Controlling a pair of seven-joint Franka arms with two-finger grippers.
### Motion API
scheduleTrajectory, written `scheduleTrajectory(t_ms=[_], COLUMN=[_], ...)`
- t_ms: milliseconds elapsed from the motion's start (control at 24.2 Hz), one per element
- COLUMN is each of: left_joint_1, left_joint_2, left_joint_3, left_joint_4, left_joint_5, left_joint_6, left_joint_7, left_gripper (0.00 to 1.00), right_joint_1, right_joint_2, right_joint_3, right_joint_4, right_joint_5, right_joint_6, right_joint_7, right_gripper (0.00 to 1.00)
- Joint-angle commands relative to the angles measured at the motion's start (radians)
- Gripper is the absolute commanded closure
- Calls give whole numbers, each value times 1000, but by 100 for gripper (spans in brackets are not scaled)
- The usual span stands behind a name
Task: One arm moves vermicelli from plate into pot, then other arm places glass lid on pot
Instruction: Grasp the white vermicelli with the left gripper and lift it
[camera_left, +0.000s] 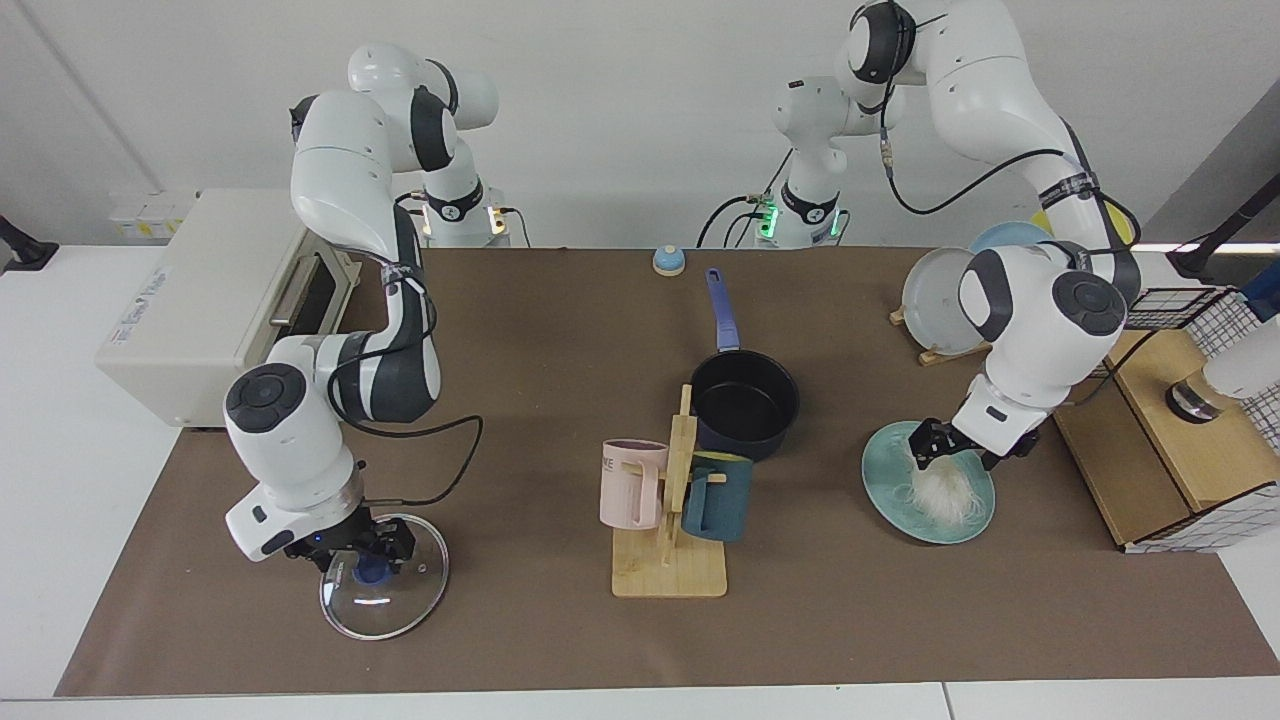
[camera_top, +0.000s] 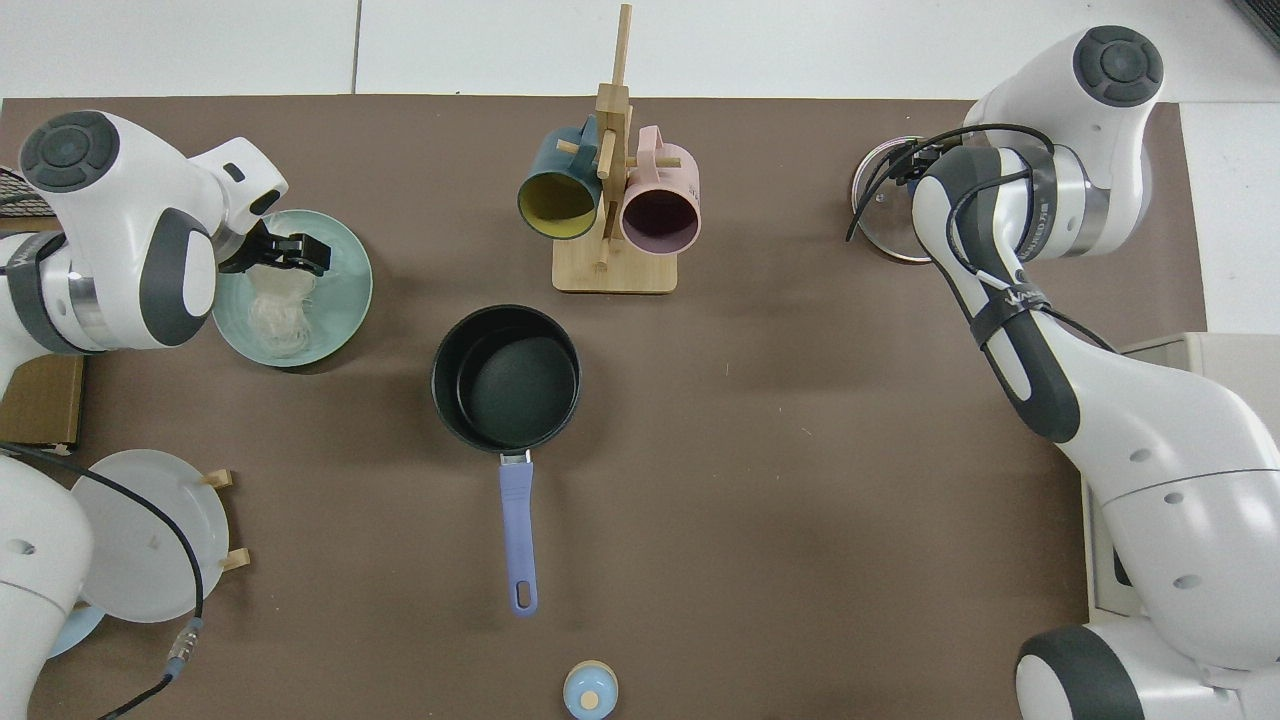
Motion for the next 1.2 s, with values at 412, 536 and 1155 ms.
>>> scheduleTrajectory(t_ms=[412,536,1155], left_joint_1=[17,14,-10], left_joint_2=[17,16,-174], left_joint_3=[-3,-2,-35], left_joint_4=[-40,-2,40], left_joint_5=[8,11,7], left_joint_6=[45,-30,-252], left_joint_7=[11,2,-3], left_gripper=[100,100,100], right_joint_1=[-1,-1,1], right_joint_2=[-2,-5,-19], right_joint_3=[8,8,8], right_joint_4=[-39,-40,-54], right_joint_5=[13,15,11], right_joint_6=[2,2,21], right_joint_7=[-17,-16,-16], right_gripper=[1,1,34])
